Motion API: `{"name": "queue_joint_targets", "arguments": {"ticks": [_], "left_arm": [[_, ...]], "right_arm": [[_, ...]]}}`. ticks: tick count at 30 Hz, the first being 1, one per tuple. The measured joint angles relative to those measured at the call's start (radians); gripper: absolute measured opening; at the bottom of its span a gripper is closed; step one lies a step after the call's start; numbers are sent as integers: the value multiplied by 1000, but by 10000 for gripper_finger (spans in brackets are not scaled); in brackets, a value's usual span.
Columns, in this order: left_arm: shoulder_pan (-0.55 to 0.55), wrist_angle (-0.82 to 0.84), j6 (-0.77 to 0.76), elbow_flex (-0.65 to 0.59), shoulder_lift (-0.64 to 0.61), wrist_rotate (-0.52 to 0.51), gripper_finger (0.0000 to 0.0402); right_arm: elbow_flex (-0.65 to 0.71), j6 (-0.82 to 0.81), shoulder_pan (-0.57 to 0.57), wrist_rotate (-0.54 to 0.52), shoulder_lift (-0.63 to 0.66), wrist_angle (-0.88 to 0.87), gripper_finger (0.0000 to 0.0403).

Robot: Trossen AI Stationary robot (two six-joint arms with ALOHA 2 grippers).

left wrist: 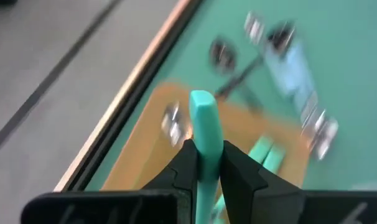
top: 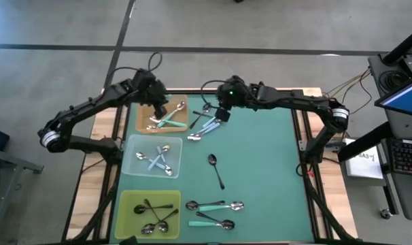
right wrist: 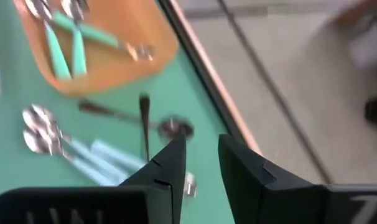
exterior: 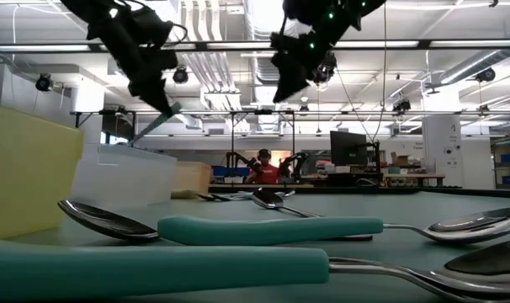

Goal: Sort silverware by color (type)
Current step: Put the green spoon into the orange bin, then put the black spoon into the yellow bin

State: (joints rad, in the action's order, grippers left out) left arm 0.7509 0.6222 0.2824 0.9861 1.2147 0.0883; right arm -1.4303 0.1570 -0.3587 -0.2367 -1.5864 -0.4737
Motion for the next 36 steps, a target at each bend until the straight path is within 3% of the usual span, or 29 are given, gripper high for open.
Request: {"name": "queue_joint_targets", "arguments": {"ticks": [3,8,16,22,27,36], "left_arm": [[0,101,21,49,40,-22,32],[0,198,40,81,105,-23,92],[-2,232,80,81,176,-7,158],[-4,227,82,81,182,196,160],[-15,227,78,81,161,351,155],[-108,227,47,81,137,529,155]], "right_arm": [[0,-67,-9,0,-20,-91,80],[0,-196,-8,1,-44,-204,80],[21,-522,41,9,-52,-324,103],[53,-802,126,109,-52,-357,101],[68,-940,237,108,-52,-355,98],[104,-1172,416,97,-52,-324,100]]}}
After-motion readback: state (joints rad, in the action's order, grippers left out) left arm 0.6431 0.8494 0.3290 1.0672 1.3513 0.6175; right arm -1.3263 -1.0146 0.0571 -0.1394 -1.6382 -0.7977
